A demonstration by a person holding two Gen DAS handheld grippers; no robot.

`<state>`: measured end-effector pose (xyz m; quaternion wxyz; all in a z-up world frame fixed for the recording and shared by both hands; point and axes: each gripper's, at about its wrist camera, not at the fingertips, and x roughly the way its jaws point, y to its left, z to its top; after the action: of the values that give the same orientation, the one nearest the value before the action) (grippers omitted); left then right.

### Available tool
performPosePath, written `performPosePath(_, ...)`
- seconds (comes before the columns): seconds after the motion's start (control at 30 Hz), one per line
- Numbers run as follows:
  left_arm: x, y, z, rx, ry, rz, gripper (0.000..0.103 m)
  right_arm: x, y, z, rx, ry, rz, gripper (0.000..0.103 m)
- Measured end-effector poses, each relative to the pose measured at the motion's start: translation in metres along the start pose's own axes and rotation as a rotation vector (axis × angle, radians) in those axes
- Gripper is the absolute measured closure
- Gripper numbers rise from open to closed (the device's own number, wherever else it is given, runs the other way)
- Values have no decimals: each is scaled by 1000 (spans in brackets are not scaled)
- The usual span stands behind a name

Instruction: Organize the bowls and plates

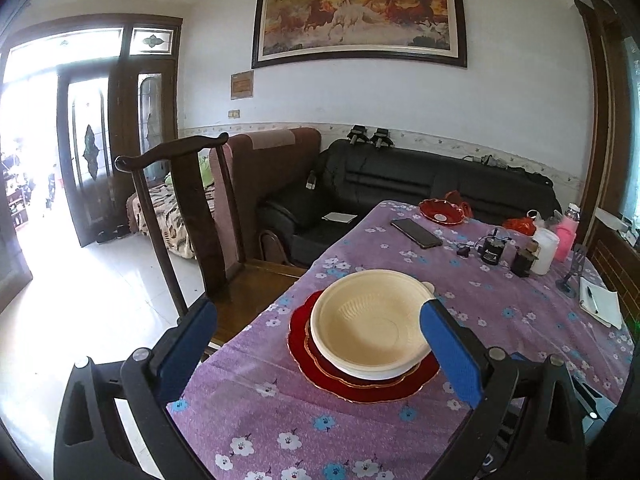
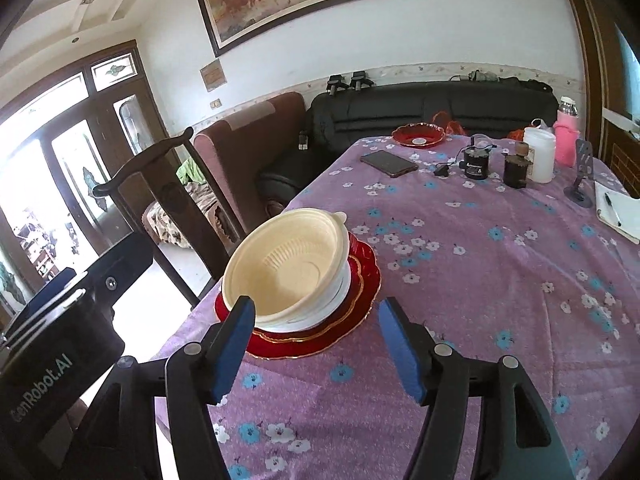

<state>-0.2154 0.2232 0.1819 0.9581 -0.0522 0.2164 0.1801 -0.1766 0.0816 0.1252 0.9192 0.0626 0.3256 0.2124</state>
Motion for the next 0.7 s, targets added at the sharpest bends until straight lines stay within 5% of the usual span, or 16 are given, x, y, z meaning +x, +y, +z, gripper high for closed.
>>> performPosePath(0.7, -18, 4, -7, -3, -56, -44, 0, -5, 14, -12, -50, -7, -20, 30)
